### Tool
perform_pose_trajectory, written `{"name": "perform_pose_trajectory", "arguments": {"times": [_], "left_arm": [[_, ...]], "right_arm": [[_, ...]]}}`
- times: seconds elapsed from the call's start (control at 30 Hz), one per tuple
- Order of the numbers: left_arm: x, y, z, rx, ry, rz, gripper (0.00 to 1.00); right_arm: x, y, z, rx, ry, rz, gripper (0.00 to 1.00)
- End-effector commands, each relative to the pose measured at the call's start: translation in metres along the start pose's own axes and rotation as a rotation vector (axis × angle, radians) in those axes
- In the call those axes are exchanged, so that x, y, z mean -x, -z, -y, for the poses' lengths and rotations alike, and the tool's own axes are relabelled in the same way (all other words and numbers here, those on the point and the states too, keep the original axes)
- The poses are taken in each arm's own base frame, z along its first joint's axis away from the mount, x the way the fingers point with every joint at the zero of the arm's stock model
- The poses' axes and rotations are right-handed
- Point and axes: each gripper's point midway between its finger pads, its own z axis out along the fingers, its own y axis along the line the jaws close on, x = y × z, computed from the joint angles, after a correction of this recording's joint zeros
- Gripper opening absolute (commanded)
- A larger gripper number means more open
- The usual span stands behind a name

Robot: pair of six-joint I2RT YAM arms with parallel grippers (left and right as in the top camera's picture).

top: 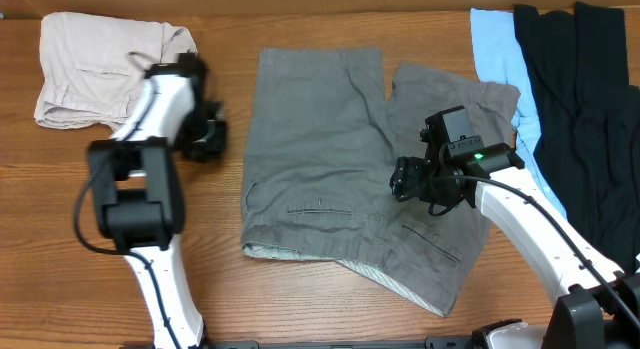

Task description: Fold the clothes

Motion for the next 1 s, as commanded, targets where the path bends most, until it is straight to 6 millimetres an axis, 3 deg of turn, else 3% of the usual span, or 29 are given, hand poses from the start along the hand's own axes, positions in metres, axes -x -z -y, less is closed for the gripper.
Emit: {"name": "perform_pose_trajectory", "arguments": {"times": [0.0,0.2,0.33,0.4,0.47,0.57,0.6,0.67,0.97], "left_arm": [[-0.050,-0.084,-0.048,0.069,0.127,-0.267,0.36],[-0.032,-0.059,-0.042,-0.098,0.145,-0.226,0.44],[-0.005,-0.026,-0.012,-0.199,0.033,-0.134,0.54],[0.013,-0.009,0.009,-0.243,-0.050,-0.060,0.63],[0.033,0.001,0.023,-0.241,-0.095,0.018,0.85],[0.066,0.005,0.042,-0.223,-0.153,0.147,0.96],[0.084,0.005,0.055,-0.213,-0.191,0.222,0.98],[0.101,0.007,0.069,-0.207,-0.227,0.295,0.98],[0.158,0.029,0.107,-0.190,-0.303,0.567,1.00]], "right_arm": [[0.012,0.001,0.001,-0.015,0.003,0.031,0.75],[0.016,-0.002,0.011,-0.025,-0.027,0.027,0.76],[0.018,-0.002,0.016,-0.030,-0.042,0.030,0.77],[0.019,-0.002,0.016,-0.030,-0.043,0.031,0.77],[0.019,-0.002,0.016,-0.030,-0.043,0.031,0.78],[0.019,-0.002,0.016,-0.029,-0.043,0.031,0.79],[0.019,-0.002,0.016,-0.028,-0.030,0.033,0.79],[0.020,-0.002,0.016,-0.028,-0.023,0.034,0.80],[0.019,-0.002,0.016,-0.028,-0.023,0.033,0.80]]}}
